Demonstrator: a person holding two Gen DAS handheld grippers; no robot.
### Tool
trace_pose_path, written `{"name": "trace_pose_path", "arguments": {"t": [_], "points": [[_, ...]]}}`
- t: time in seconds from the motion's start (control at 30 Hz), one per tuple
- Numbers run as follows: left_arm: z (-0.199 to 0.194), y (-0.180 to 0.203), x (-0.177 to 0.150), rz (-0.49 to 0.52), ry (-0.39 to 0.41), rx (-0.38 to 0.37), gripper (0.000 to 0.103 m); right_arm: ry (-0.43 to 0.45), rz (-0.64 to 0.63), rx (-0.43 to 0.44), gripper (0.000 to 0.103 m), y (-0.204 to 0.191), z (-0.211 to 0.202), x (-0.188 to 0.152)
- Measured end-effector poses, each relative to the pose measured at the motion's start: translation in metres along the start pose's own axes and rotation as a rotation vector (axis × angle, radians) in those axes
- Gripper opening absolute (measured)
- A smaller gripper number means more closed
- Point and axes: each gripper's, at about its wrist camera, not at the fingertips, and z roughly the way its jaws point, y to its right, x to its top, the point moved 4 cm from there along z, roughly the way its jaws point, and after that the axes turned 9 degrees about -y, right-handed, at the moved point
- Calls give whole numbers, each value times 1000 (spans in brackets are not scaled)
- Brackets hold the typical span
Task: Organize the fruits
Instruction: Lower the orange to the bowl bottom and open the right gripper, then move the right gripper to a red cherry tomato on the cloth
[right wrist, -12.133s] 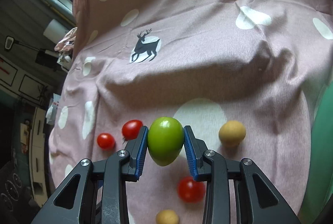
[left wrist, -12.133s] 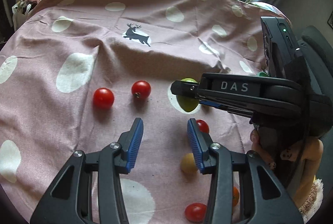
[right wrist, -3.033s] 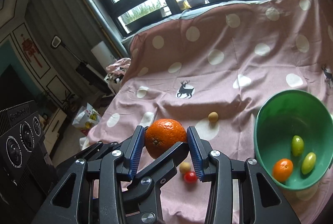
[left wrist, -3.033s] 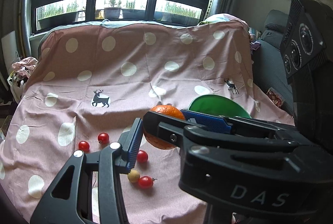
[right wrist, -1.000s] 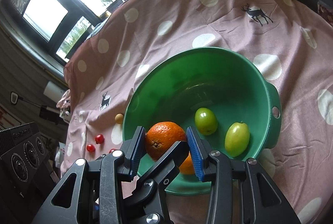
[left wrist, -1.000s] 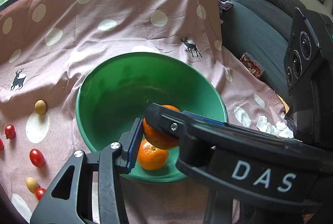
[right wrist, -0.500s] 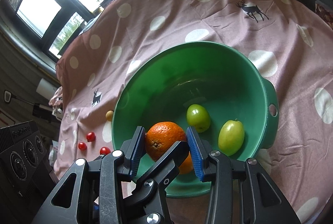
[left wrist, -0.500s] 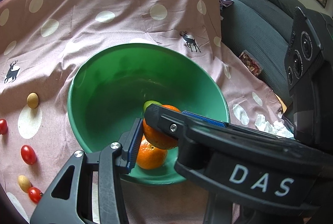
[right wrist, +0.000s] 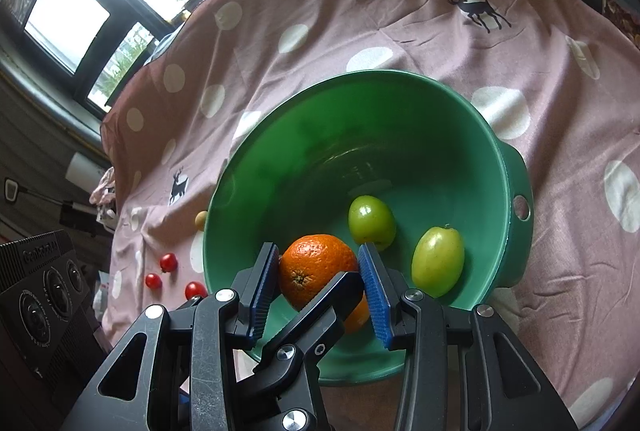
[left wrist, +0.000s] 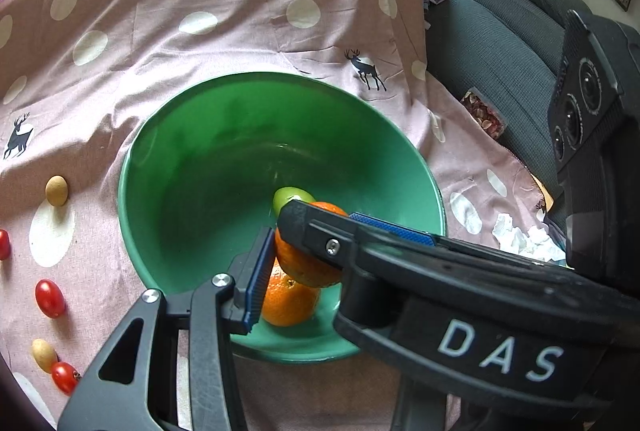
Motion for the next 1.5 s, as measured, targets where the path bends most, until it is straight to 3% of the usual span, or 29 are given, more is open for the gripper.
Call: {"name": "trace_pose_path", "arguments": {"t": [0.93,1.3,1.5], "points": [[-4,-6,-1,-10,8,27,40,26,14,-46,45,3,1,1],[-59,-20,-10,-20,91,66,42,148,76,-62,44,11,-26,6],[-95,-45,-29,-63,144,90,48,163,33,-55,53,-7,-28,5]]}}
